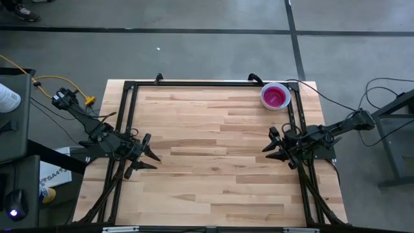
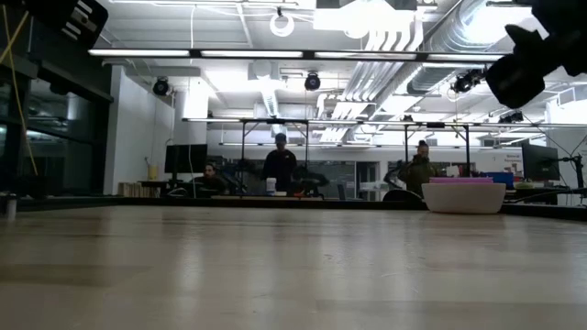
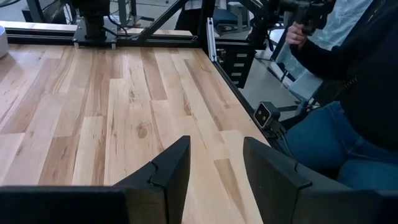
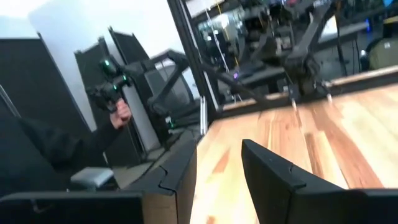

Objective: Nest bowls inside each other
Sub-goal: Return to Home Position

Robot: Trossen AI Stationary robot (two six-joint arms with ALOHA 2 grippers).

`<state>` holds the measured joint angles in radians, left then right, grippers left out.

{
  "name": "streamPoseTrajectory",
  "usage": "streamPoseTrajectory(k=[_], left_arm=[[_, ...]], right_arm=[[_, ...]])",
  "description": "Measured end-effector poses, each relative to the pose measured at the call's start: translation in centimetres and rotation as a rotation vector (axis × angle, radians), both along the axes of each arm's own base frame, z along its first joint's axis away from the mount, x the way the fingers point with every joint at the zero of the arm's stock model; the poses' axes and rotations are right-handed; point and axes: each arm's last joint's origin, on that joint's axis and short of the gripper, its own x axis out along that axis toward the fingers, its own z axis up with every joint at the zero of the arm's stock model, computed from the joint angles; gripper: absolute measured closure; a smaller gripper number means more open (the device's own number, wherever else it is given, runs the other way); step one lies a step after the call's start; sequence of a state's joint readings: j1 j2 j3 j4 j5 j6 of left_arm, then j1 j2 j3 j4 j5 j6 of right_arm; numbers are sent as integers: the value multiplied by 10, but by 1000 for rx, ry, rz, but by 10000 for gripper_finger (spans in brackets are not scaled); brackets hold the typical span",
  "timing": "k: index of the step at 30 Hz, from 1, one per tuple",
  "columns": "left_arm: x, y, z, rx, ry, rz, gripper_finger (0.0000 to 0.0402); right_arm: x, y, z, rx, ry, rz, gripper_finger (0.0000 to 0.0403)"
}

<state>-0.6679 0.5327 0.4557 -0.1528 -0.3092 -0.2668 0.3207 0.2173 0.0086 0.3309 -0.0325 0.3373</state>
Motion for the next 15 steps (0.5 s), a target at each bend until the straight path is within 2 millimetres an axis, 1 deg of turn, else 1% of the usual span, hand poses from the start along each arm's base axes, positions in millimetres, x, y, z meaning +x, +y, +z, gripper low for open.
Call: streamPoseTrajectory(k=[7,15], left_arm=[[0,0,0,-7,-1,1,252],[0,0,0,-28,7,3,252]], right_arm=[[1,0,-10,-9,111,-9,282],[1,-3,-25,-27,266,-110,282]])
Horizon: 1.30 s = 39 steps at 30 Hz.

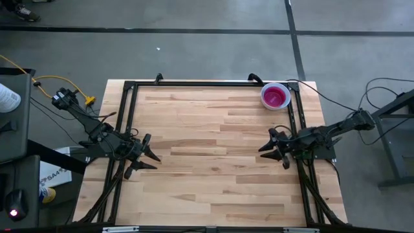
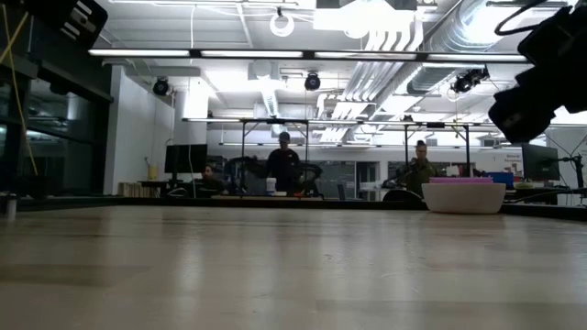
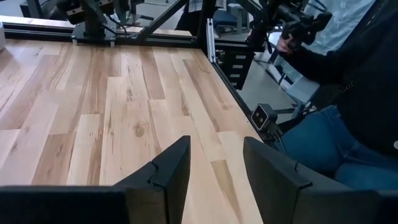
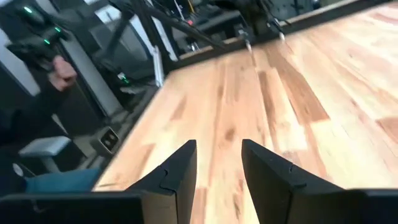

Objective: Nest bowls inside each other
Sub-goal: Return to Home Position

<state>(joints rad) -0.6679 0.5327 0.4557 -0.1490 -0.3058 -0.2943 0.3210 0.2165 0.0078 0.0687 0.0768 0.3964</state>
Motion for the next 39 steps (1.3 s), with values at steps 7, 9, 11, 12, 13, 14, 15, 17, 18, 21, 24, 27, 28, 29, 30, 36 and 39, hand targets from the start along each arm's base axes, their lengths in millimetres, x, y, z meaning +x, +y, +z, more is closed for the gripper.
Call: streamPoseTrajectory(k=[7,9,11,12,13,14,15,17,18,21,24,27,28,29,30,36,39], left_arm=[[0,0,1,-8,-12,0,252],[0,0,2,-11,-16,0,252],[0,0,2,-12,-16,0,252],[0,0,2,-12,-16,1,252],[0,0,2,-12,-16,1,252],[0,0,2,-12,-16,1,252],[0,0,2,-12,-16,1,252],[0,0,2,-12,-16,0,252],[0,0,2,-12,-16,1,252],[0,0,2,-11,-16,1,252],[0,0,2,-11,-17,2,252],[0,0,2,-11,-17,4,252],[0,0,2,-11,-17,4,252],[0,0,2,-11,-17,4,252],[0,0,2,-11,-17,4,252],[0,0,2,-11,-17,4,252],[0,0,2,-11,-17,4,252]], right_arm=[[-1,0,-4,-19,31,10,282],[-1,0,-4,-25,31,11,282],[-1,0,-4,-25,33,14,282],[-1,0,-4,-25,35,21,282],[-1,1,-5,-25,39,31,282],[-1,1,-5,-24,42,38,282],[-1,1,-5,-19,44,42,282],[-1,1,-5,-17,48,55,282],[-1,1,-5,-16,49,57,282],[-1,1,-5,-15,49,55,282],[-1,1,-6,-16,50,56,282],[-1,1,-6,-16,52,58,282],[-1,1,-6,-16,52,58,282],[-1,1,-6,-16,52,58,282],[-1,1,-6,-16,52,58,282],[-1,1,-6,-39,45,61,282],[-1,1,-6,-40,45,61,282]])
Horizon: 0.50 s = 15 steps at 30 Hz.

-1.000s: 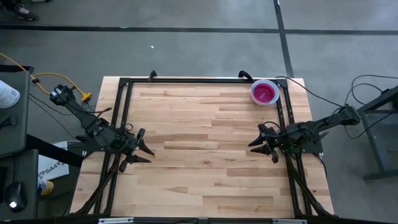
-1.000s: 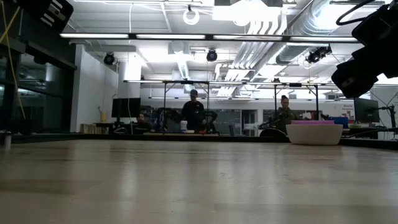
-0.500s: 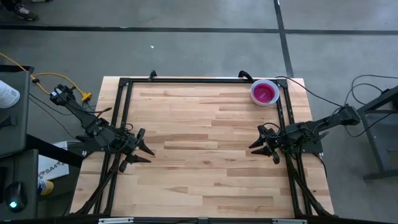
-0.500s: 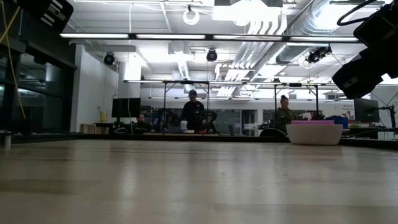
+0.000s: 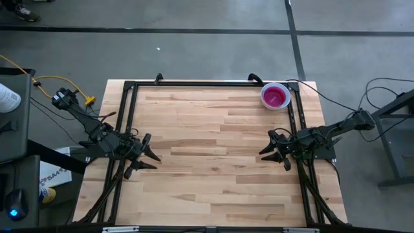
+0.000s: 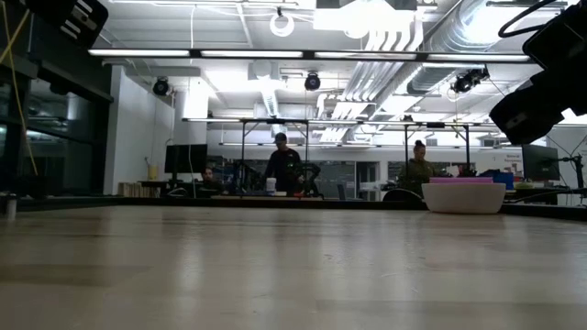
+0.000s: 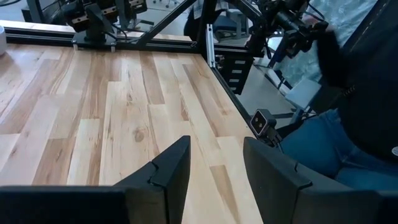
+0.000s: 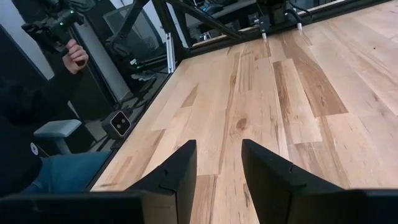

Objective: Nest bowls inside each other
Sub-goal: Return to Home Position

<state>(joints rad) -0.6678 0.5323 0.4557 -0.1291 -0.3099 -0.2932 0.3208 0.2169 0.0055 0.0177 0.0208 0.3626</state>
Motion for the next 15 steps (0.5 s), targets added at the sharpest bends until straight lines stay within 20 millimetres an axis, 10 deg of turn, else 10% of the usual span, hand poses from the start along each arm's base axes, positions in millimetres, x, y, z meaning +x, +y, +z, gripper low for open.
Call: streamPoseTrajectory(k=[15], left_arm=[[-1,0,-5,132,9,-24,252]], right_arm=[[0,0,0,0,-1,-1,282]])
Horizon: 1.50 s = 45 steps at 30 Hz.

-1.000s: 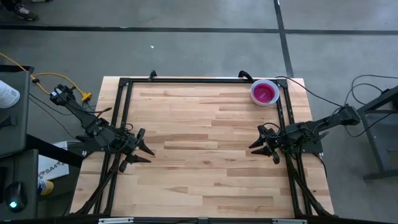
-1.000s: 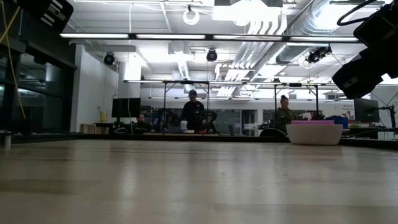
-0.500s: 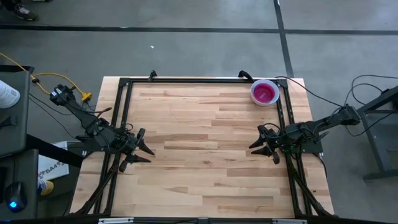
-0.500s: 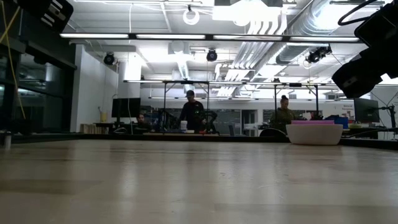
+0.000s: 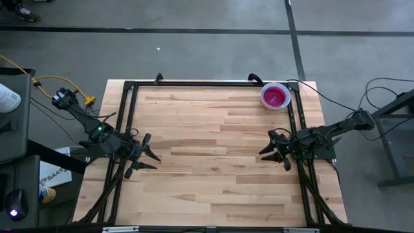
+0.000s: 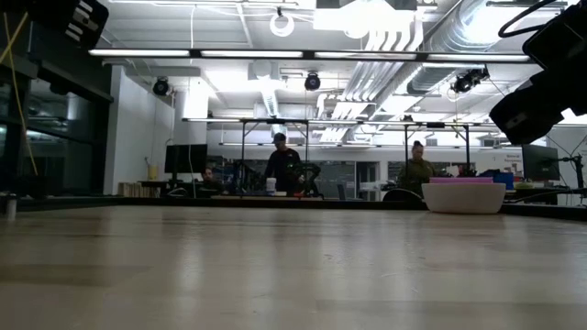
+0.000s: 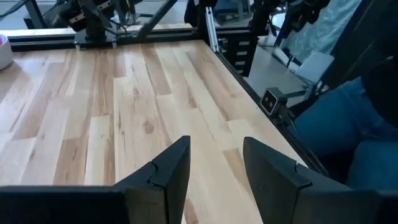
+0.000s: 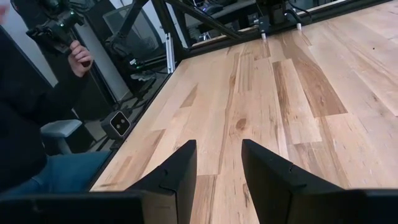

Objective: Nest bowls inside each other
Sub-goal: Return to Home Position

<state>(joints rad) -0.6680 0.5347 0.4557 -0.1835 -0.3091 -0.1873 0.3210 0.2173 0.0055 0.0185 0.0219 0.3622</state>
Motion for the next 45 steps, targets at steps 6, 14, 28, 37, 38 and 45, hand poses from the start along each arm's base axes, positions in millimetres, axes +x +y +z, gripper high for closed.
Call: streamPoseTrajectory(k=[6,14,28,37,38,45], left_arm=[[2,-1,-3,34,17,-7,252],[-3,3,-35,45,-25,-17,252],[-28,22,-66,-14,-108,-13,252],[-28,19,-74,-22,-184,-106,252],[-28,18,-77,-17,-194,-146,252],[-28,15,-81,-15,-212,-214,252]], right_arm=[[0,0,0,0,0,-1,282],[0,0,0,0,-1,-2,282],[0,0,0,0,-1,-1,282],[0,0,0,0,-1,-1,282],[0,0,0,0,-1,-1,282],[0,0,0,0,-1,-1,282]])
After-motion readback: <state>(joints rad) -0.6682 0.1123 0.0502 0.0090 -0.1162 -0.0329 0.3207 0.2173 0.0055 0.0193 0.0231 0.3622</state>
